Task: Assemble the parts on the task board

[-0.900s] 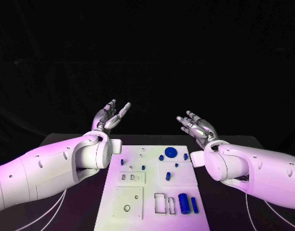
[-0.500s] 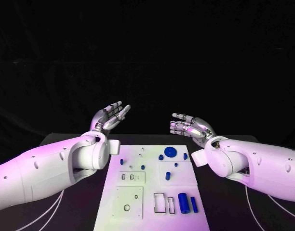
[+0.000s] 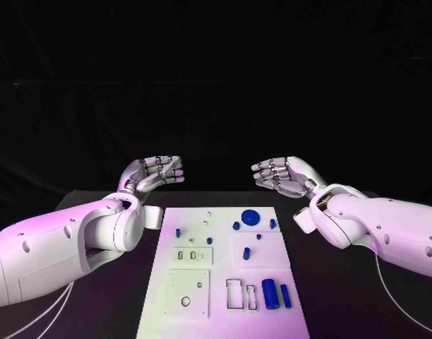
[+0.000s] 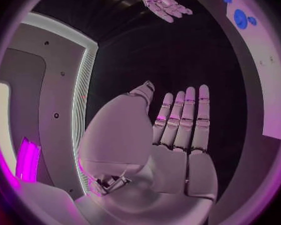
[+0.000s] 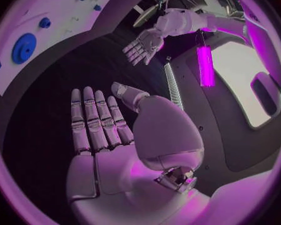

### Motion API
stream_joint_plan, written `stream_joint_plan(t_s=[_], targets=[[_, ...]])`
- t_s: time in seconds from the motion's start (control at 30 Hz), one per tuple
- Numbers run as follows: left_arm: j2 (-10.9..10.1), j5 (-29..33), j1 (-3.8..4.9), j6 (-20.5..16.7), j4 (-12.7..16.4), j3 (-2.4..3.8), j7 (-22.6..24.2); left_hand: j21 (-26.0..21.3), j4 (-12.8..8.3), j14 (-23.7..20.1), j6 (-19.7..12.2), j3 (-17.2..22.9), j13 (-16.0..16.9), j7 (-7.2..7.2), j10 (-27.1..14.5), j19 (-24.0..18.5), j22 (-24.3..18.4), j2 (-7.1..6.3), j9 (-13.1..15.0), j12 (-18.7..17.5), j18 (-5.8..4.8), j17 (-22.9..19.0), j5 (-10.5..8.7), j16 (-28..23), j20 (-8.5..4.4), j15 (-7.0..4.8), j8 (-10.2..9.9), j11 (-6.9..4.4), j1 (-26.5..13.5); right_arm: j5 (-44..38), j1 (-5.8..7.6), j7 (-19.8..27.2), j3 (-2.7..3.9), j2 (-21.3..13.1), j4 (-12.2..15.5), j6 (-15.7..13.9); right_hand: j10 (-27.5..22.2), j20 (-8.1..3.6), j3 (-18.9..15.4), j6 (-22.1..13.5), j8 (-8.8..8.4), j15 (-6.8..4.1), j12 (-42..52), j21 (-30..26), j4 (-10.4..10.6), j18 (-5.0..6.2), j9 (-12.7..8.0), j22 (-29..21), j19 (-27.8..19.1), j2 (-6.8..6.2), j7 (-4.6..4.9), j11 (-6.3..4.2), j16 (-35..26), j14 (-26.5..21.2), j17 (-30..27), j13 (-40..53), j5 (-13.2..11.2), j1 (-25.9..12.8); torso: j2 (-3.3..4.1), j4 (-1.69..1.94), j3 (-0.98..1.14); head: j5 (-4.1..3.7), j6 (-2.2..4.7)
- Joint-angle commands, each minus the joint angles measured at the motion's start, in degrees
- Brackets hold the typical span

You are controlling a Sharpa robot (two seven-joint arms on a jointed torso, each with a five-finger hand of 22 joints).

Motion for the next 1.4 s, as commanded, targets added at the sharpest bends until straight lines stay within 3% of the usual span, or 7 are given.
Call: stream_joint_plan(t_s=[0.03,0.2,0.57,0.93,0.97,1.07,1.4], targets=[[-1.1,-0.9,0.18,3.8,1.9,0.10,-0.4,1.9,-0.1,4.6,3.2,1.5,0.2,1.56,4.8,4.0,0.4,-0.44,0.6,-0.1,1.25,1.6,-0.28,1.4,-0.81,-1.01,1.1,-0.71,1.5,-12.1,0.60,-3.2,0.05,-0.1,0.0,0.6,6.3,-0.98,0.6,5.2,1.14,-1.67,-1.5,2.9,-1.2,1.62,0.5,1.1,4.3,-2.14,2.89,-1.43,1.2,6.1,0.4,0.1,-0.3,0.2,1.07,0.06,0.22,-0.11,0.12],[-3.7,-1.0,0.33,4.9,5.5,0.29,-0.9,2.2,-0.1,5.0,3.3,1.6,0.2,1.58,5.1,4.5,0.4,-0.89,0.5,-0.4,1.25,2.0,-0.31,1.5,-0.98,-1.15,1.0,-0.75,1.5,-22.9,1.94,-8.9,0.09,0.0,-0.1,3.9,8.8,-2.29,-0.4,6.8,1.47,-2.98,-2.3,5.5,-0.8,1.66,0.7,2.3,7.4,-3.73,1.95,-2.39,2.4,10.1,1.6,0.3,-0.3,-1.0,2.59,0.22,0.46,-0.13,0.25],[-7.3,-1.1,0.60,6.7,12.1,0.93,-1.7,2.4,-0.1,5.1,3.1,1.5,0.1,1.72,5.1,4.8,0.5,-1.33,0.5,-0.7,1.22,2.3,-0.31,1.5,-1.08,-1.12,0.8,-0.65,1.4,-45.4,3.34,-19.7,0.15,1.6,0.4,9.1,14.2,-8.38,-4.5,9.2,1.41,-8.61,-2.4,19.4,0.4,1.52,2.3,10.1,19.7,-6.24,-0.86,-5.81,17.5,27.2,15.1,1.8,1.2,-1.3,5.59,1.12,0.44,-1.04,0.40],[-7.9,-1.1,0.70,7.4,13.5,1.25,-2.2,2.5,0.0,5.0,2.9,1.5,0.1,1.83,4.9,5.0,0.5,-1.44,0.4,-1.1,1.20,2.4,-0.32,1.4,-1.13,-1.06,0.6,-0.53,1.2,-52.2,3.25,-23.1,0.14,4.1,-0.8,8.8,14.1,-9.27,-3.2,10.1,0.61,-9.13,-2.3,31.8,1.9,1.10,3.7,20.6,22.8,-7.15,-0.98,-6.10,40.8,31.5,35.1,3.6,1.7,-2.1,7.44,1.66,0.19,-1.48,0.78],[-8.0,-1.1,0.71,7.5,13.6,1.26,-2.2,2.6,0.0,5.0,2.9,1.5,0.1,1.85,4.9,5.0,0.5,-1.45,0.4,-1.1,1.20,2.4,-0.32,1.4,-1.13,-1.05,0.6,-0.53,1.1,-52.8,3.23,-23.5,0.14,4.3,-0.8,8.7,13.7,-9.27,-3.0,10.1,0.55,-9.12,-2.4,36.3,2.0,0.30,3.8,26.4,25.4,-7.34,-0.98,-6.10,45.6,32.9,40.1,3.7,1.7,-2.2,7.54,1.70,0.17,-1.51,0.81],[-8.1,-1.1,0.72,7.6,13.7,1.28,-2.3,2.6,0.0,5.0,2.9,1.5,0.1,1.86,4.9,5.0,0.5,-1.46,0.4,-1.1,1.19,2.5,-0.32,1.4,-1.14,-1.04,0.6,-0.52,1.1,-53.8,3.18,-24.2,0.14,4.9,-1.0,8.6,12.8,-9.15,-2.8,10.1,0.45,-8.92,-2.4,41.6,2.3,-0.64,4.1,33.3,28.0,-7.59,-0.81,-5.91,51.3,33.9,46.0,3.8,1.7,-2.3,7.83,1.77,0.08,-1.52,0.84],[-8.6,-1.1,1.02,7.8,14.2,1.35,-2.6,2.7,0.1,5.0,2.9,1.4,0.1,1.89,4.9,5.1,0.6,-1.43,0.4,-1.3,1.18,2.6,-0.33,1.4,-1.15,-1.02,0.6,-0.49,0.8,-56.6,2.92,-26.2,0.08,5.9,-1.0,11.7,11.2,-8.78,-2.7,9.6,0.00,-8.62,-2.4,51.6,3.2,-2.54,4.8,47.1,33.1,-8.16,-0.90,-5.72,60.4,34.9,55.4,4.2,1.6,-2.5,8.46,1.97,-0.10,-1.51,0.47]])
